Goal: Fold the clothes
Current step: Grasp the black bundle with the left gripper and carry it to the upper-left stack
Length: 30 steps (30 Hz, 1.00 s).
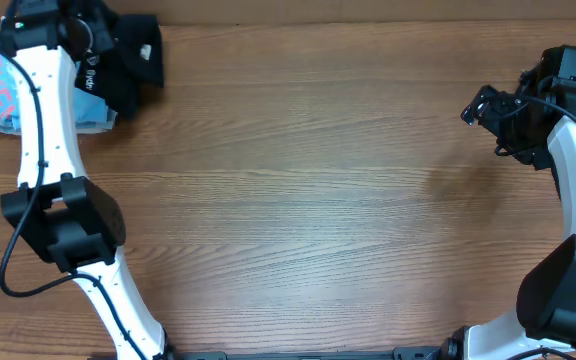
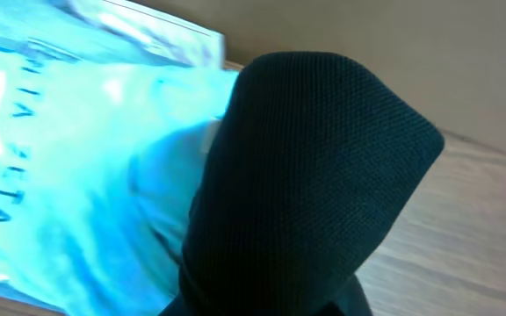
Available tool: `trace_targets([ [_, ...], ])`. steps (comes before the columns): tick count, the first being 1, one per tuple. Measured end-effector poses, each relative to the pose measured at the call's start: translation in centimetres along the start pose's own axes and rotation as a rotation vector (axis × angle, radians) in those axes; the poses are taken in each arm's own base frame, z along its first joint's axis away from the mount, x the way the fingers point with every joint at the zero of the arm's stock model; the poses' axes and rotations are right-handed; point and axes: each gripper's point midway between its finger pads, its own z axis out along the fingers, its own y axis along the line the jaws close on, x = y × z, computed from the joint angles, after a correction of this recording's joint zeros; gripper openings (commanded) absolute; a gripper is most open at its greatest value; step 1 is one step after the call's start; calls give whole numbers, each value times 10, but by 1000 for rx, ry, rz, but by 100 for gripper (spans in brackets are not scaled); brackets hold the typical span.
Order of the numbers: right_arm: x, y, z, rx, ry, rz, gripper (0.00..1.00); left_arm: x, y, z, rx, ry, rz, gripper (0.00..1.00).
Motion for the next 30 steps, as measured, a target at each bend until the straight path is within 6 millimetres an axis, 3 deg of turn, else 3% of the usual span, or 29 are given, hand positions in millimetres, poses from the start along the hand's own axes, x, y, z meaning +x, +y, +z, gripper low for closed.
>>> trace_targets([
  [7,0,0,0,0,0,0,100,-20,45,-3,-45,-65,-58,4],
  [12,0,0,0,0,0,0,100,-34,64,-5,-62,-121,-82,4],
  [30,0,0,0,0,0,0,100,-49,81,-10,-148,-188,-85,4],
])
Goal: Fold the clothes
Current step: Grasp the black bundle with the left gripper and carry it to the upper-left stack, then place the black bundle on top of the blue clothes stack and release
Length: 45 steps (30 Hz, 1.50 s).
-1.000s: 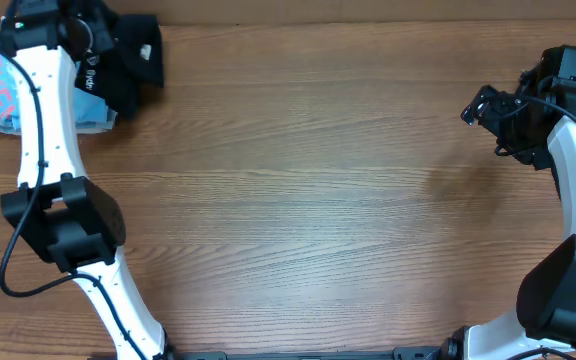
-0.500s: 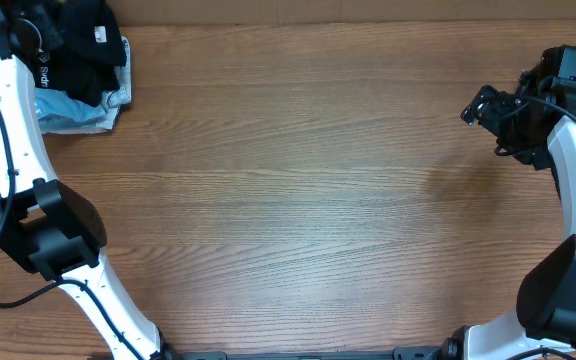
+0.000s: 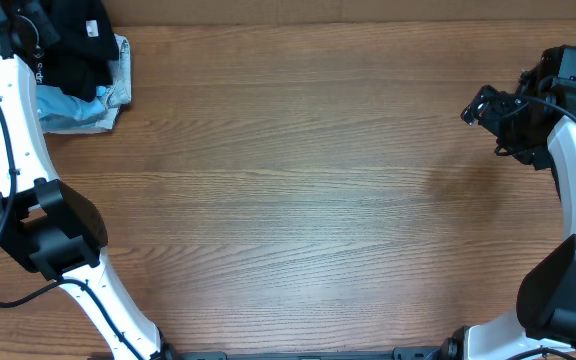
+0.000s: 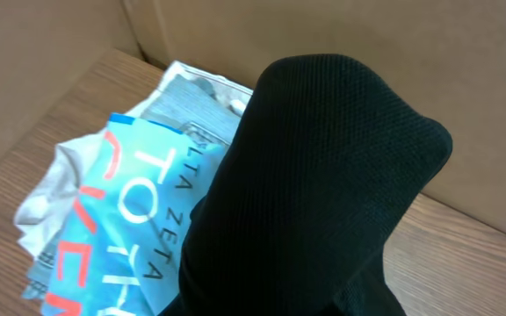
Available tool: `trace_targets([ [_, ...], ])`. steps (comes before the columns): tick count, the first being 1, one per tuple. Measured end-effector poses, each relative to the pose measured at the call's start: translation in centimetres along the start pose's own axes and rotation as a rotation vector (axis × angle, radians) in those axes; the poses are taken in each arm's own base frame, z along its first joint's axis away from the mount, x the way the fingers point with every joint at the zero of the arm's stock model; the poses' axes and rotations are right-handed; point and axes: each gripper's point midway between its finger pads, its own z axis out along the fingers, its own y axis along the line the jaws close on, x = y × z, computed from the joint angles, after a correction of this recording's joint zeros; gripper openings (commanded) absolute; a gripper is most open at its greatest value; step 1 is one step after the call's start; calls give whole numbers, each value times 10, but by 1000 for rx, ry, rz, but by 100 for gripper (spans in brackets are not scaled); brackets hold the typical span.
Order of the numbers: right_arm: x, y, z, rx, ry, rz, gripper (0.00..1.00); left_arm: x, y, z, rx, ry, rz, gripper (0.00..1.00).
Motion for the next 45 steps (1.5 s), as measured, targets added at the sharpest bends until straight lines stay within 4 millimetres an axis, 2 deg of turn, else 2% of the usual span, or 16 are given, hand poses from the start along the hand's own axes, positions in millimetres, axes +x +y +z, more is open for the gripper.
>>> trace_targets([
  [7,0,0,0,0,0,0,100,-1,13,5,-52,-9,20,6],
  [13,0,0,0,0,0,-1,100,15,39,39,-104,20,6,6],
  [16,0,0,0,0,0,0,100,22,51,56,-124,25,-1,9],
  [23,0,0,0,0,0,0,100,13,68,74,-138,-37,6,12],
  [24,0,0,0,0,0,0,100,12,69,75,-139,-44,14,17],
  [25,0,0,0,0,0,-1,100,12,70,76,-140,-46,20,41],
  [27,0,0,0,0,0,0,100,13,73,78,-145,-42,28,98],
  [28,0,0,0,0,0,0,100,15,75,80,-150,-38,32,100],
  [34,0,0,0,0,0,0,100,21,93,85,-195,-24,27,100],
  [41,0,0,0,0,0,0,100,22,95,85,-203,-18,24,100],
  [43,0,0,0,0,0,0,100,20,90,85,-198,-27,18,93],
  [45,0,0,0,0,0,0,100,17,82,84,-187,-43,1,76],
])
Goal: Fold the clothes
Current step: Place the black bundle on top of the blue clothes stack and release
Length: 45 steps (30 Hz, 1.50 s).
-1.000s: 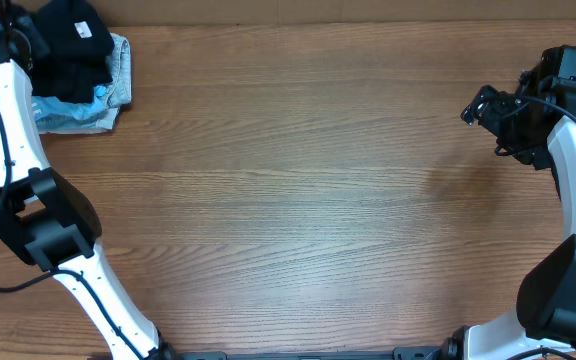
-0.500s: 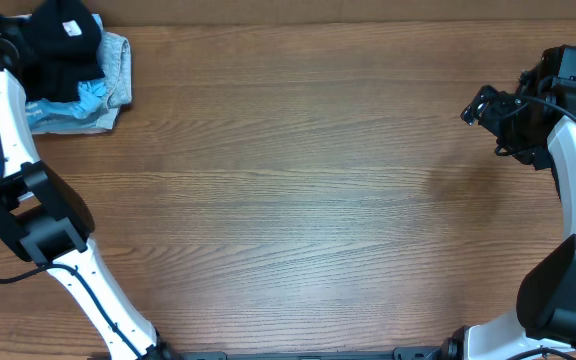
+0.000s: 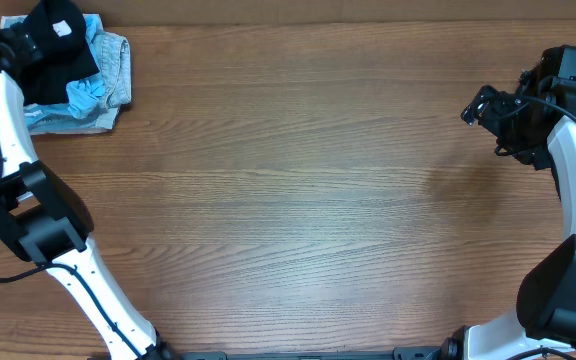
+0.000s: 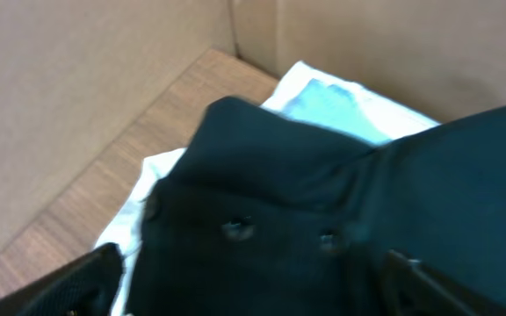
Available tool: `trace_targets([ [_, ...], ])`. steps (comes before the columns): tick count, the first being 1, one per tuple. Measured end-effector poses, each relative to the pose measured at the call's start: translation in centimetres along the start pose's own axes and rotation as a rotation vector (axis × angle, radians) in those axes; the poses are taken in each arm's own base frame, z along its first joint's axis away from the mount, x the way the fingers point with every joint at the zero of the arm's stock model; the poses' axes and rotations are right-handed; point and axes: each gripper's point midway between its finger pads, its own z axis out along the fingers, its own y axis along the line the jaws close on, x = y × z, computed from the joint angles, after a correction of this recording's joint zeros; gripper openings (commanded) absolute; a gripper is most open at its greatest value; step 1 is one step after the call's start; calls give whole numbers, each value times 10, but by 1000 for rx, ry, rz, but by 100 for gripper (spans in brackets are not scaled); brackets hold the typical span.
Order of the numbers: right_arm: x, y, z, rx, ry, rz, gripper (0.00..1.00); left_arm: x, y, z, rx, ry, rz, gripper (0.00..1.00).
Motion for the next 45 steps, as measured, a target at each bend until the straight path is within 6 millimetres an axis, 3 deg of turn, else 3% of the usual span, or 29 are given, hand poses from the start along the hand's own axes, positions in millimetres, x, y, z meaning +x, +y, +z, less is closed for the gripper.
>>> trace_targets([
  [4,0,0,0,0,0,0,100,-6,-25,-8,55,-20,-9,24],
  [7,0,0,0,0,0,0,100,-5,-49,-17,111,-12,8,18],
  [13,0,0,0,0,0,0,100,6,-75,-23,167,27,33,31],
  [14,0,0,0,0,0,0,100,9,-75,-23,167,39,34,36],
  [23,0,0,0,0,0,0,100,56,-68,-2,143,183,43,39],
  [29,0,0,0,-1,0,0,100,64,-67,-4,143,218,49,41],
  [31,0,0,0,0,0,0,100,64,-68,-6,146,223,44,47],
  [32,0,0,0,0,0,0,100,62,-68,-8,147,221,40,55],
  [33,0,0,0,0,0,-1,100,60,-68,-11,149,218,36,65],
  [34,0,0,0,0,0,0,100,56,-69,-16,153,213,28,83],
  [35,0,0,0,0,0,-1,100,50,-70,-23,158,204,19,100],
  [37,0,0,0,0,0,0,100,30,-74,-43,173,164,3,100],
  [40,0,0,0,0,0,0,100,-13,-82,-96,230,76,-15,100],
  [43,0,0,0,0,0,-1,100,-46,-88,-169,326,21,-37,100],
  [45,0,0,0,0,0,0,100,-54,-92,-218,406,22,-50,100],
])
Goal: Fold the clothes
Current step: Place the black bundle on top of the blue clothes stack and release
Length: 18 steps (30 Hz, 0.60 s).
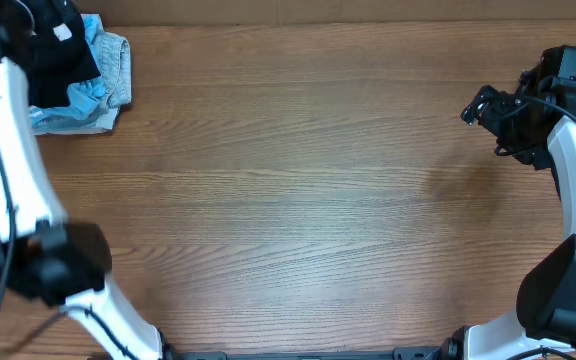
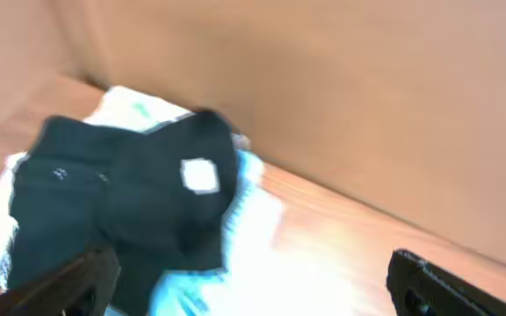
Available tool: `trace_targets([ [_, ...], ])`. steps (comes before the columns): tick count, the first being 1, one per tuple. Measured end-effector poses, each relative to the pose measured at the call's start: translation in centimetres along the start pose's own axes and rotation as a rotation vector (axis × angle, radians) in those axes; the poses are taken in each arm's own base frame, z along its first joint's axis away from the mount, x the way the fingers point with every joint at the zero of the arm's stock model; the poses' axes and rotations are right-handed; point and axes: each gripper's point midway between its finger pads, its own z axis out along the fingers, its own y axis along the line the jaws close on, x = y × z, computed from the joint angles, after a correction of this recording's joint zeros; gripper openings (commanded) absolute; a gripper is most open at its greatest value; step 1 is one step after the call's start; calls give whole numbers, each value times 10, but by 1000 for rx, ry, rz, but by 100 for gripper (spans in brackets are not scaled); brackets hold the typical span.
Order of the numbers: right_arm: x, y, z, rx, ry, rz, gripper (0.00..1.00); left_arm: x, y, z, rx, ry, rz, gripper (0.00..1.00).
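Observation:
A black garment [image 2: 148,202] with a white tag [image 2: 200,175] lies crumpled on top of a pile of light blue and white clothes [image 2: 253,228] in the table's far left corner. The overhead view shows that black garment [image 1: 60,45] beside the blue pile [image 1: 98,65]. My left gripper [image 2: 253,285] is open and raised clear of the pile, with nothing between its fingers [image 2: 82,281]. My right gripper [image 1: 478,105] hangs over the right side of the table, far from the clothes; its jaws are too small to read.
A brown cardboard wall [image 2: 323,96] stands right behind the pile along the table's back edge. The wooden table [image 1: 298,200] stretches between the two arms. My white left arm [image 1: 8,140] runs down the left edge.
The left gripper was close over the black garment, which filled its view; now it is further back and the garment lies free on the pile. The right arm has not moved.
The left gripper first held the black garment beside the blue pile at the far left. It then had it further into the back corner. Later its fingers stood open just over the garment on the pile, and now they are drawn back.

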Motion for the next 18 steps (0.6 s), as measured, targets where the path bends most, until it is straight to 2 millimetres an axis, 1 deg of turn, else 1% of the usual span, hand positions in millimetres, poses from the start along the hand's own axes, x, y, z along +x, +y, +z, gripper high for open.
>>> trace_targets([
  [1,0,0,0,0,0,0,100,2,-11,-21,42,16,-8,100],
  [3,0,0,0,0,0,-1,100,14,-27,-60,111,75,-30,100],
  [4,0,0,0,0,0,0,100,22,-32,-75,136,107,-38,100],
  [6,0,0,0,0,0,0,100,46,-40,-99,175,209,-67,100],
  [8,0,0,0,0,0,0,100,73,-45,-115,193,319,-97,100],
  [11,0,0,0,0,0,0,100,108,-52,-134,200,472,-131,100],
  [14,0,0,0,0,0,0,100,129,-64,-149,218,557,-123,100],
  [16,0,0,0,0,0,0,100,136,-77,-161,245,576,-86,100],
  [18,0,0,0,0,1,0,100,139,-92,-174,283,564,-39,100],
])
